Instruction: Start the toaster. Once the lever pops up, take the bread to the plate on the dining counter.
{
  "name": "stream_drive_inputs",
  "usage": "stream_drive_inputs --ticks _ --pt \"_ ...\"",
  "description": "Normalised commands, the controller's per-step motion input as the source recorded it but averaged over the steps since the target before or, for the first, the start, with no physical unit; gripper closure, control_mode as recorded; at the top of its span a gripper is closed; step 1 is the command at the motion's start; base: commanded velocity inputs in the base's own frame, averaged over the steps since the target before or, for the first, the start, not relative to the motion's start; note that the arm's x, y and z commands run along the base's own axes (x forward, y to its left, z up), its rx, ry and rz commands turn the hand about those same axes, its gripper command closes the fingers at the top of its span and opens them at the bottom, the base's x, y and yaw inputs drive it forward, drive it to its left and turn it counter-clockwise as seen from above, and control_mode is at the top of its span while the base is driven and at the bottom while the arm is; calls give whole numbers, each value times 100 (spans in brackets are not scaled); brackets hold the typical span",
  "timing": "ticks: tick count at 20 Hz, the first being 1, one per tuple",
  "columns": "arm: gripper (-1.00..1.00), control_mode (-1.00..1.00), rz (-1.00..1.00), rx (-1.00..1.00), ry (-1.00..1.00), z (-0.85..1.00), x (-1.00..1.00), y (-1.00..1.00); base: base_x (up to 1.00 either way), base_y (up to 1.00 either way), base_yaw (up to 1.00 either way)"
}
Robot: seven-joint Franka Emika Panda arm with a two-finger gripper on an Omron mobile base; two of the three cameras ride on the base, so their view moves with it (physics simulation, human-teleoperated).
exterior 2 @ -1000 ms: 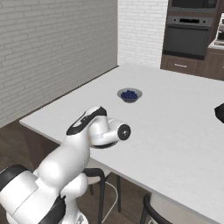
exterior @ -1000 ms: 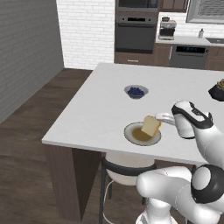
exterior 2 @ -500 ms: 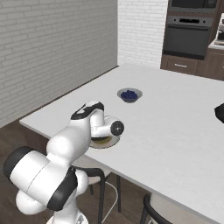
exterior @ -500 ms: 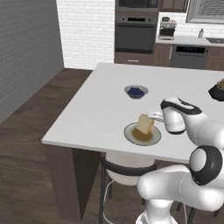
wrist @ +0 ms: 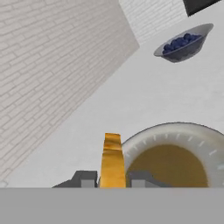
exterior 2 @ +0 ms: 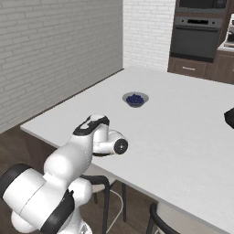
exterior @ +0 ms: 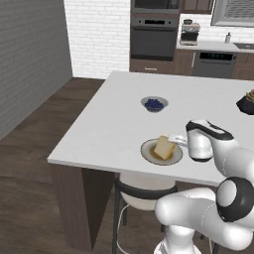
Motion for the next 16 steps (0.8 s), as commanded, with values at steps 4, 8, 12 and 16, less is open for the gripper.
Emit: stream_drive_inputs --ticks 4,8,12,16 --pt "100 -100 0 0 0 -5 1 4 0 0 0" --pt "100 -100 -1 0 0 0 38 4 0 0 0" --pt "100 -100 0 0 0 -12 26 0 0 0 0" --pt "100 -100 0 0 0 -43 0 0 0 0 0"
